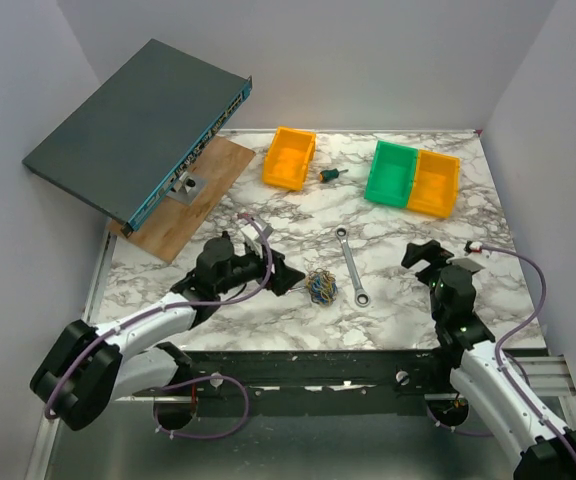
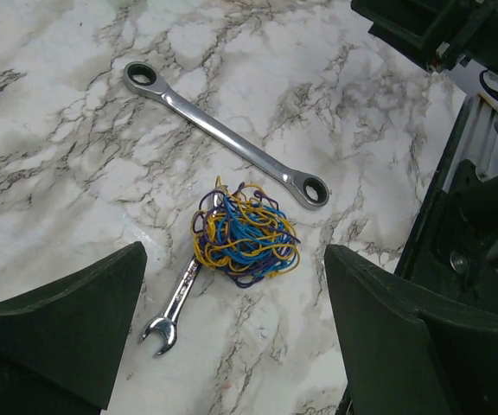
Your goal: Untangle the cables
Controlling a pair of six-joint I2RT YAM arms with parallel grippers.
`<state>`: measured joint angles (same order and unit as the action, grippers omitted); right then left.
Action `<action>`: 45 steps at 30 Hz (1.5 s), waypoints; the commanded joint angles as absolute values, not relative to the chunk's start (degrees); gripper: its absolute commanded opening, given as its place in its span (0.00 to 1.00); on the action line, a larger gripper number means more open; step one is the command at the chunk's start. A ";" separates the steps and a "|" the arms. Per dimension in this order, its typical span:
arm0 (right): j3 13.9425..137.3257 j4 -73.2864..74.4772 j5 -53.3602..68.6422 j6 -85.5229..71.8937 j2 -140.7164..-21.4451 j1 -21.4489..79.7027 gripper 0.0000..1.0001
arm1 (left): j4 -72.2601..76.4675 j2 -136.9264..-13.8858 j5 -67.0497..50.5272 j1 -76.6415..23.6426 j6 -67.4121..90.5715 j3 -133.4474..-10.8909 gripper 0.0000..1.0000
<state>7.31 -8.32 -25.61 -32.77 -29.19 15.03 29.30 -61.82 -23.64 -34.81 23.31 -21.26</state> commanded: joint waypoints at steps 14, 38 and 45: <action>8.70 -11.27 -23.67 -32.53 -29.21 15.29 1.00 | 4.43 -88.59 -16.88 -46.40 15.86 -45.65 0.72; 7.80 -46.94 36.73 -27.68 -52.64 18.69 0.78 | 18.76 -71.33 -22.29 -43.31 16.09 -33.26 0.00; 12.13 -45.11 37.46 -21.69 -60.85 29.59 0.73 | 20.93 -69.13 -24.09 -42.15 17.13 -31.35 0.00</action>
<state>8.91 -41.60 32.67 -25.87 -58.54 25.17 16.53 -70.54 -21.08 -42.46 16.32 -31.90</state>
